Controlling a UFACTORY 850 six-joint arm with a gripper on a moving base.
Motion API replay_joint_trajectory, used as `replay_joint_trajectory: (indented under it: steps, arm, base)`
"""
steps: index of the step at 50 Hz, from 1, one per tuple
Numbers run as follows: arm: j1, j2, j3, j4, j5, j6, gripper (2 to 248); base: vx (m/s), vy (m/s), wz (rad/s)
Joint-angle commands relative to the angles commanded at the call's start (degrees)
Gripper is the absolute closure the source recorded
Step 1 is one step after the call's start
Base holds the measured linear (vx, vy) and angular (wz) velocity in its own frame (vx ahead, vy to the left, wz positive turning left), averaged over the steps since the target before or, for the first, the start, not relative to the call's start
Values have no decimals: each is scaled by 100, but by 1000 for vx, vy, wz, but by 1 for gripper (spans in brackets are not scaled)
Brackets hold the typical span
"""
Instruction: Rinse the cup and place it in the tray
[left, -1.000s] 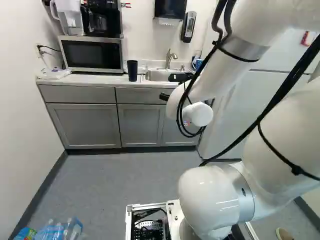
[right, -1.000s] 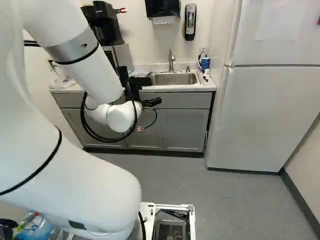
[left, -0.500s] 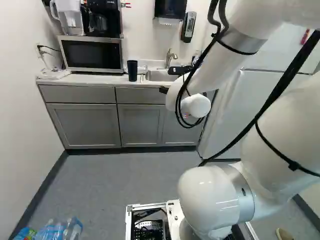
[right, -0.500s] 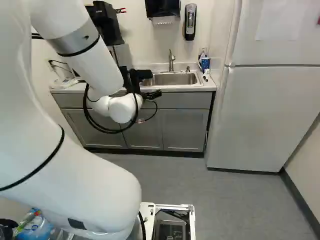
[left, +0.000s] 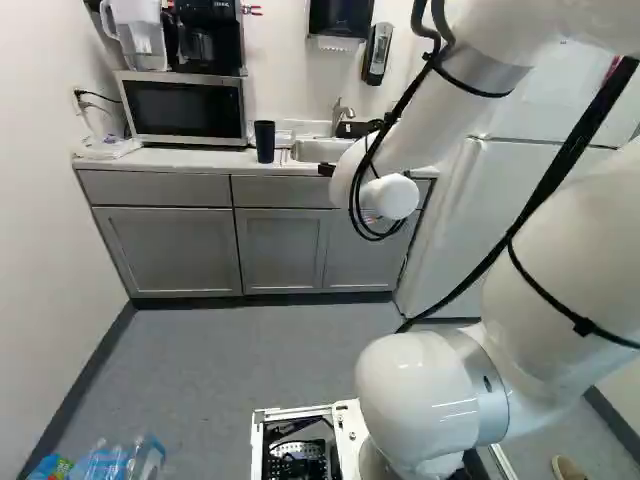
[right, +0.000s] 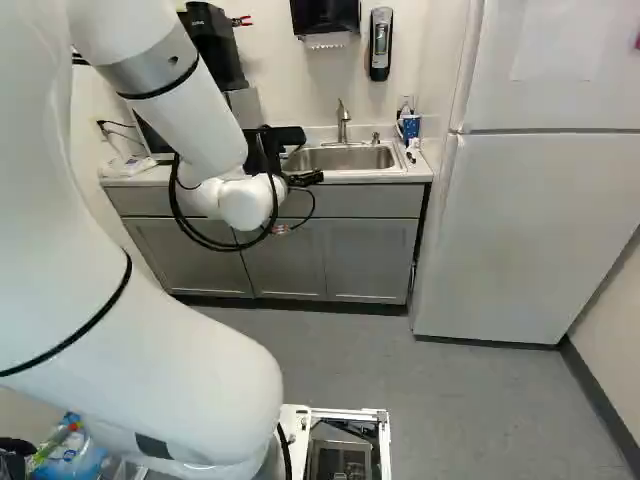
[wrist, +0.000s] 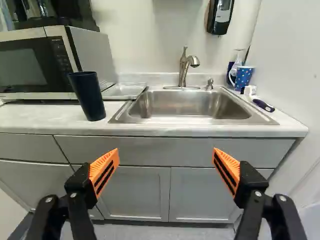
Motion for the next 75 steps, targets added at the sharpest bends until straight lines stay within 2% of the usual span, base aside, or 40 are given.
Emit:
replay_joint_trajectory:
  steps: [75]
  arm:
    - [0, -1, -970, 0, -868, 0, 3]
  base:
    - [0, 0, 0]
